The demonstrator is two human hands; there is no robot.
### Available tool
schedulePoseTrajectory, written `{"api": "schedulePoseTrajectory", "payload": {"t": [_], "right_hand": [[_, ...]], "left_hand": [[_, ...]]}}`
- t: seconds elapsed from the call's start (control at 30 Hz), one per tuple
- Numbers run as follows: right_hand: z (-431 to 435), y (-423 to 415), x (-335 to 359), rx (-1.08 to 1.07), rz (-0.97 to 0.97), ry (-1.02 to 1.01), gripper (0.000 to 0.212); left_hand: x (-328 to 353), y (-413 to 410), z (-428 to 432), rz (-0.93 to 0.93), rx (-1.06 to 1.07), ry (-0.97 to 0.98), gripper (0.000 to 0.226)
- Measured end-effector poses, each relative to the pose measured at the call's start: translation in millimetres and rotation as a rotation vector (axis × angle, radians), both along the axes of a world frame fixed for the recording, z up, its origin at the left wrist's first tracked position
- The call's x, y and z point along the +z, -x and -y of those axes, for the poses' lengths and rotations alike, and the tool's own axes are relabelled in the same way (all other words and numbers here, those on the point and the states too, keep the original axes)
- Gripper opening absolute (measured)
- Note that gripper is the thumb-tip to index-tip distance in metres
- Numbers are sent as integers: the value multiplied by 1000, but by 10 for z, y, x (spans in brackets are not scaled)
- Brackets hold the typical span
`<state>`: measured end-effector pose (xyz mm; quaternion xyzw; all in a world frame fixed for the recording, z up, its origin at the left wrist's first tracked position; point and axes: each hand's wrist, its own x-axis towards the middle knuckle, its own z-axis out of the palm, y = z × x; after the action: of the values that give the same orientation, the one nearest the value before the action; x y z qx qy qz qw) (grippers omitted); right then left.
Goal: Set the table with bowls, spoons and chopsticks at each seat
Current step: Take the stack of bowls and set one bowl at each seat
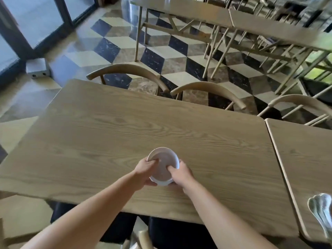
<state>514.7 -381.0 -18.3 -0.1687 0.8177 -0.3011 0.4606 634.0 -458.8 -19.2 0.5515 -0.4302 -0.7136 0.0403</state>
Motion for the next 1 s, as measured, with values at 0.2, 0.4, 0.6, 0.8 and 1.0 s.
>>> {"api": "schedulePoseTrajectory", "payload": {"t": [0.2, 0.4, 0.6, 0.8, 1.0], "right_hand": [[360, -101, -136, -90, 37, 18, 33], [525, 25, -171, -122, 58, 16, 32], [436, 20, -96, -108, 70, -2, 36], [360, 106, 42, 76, -179, -21, 40], [420, 97, 171, 121, -422, -90, 12]], "left_hand": [[-74, -73, 357, 1, -28, 11, 11], [-187, -7, 575, -57, -102, 39, 6], [-167, -84, 510, -37, -148, 98, 17], [-202, -233, 540, 34, -240, 300, 48], [-289, -463, 466, 159, -630, 741, 108]]}}
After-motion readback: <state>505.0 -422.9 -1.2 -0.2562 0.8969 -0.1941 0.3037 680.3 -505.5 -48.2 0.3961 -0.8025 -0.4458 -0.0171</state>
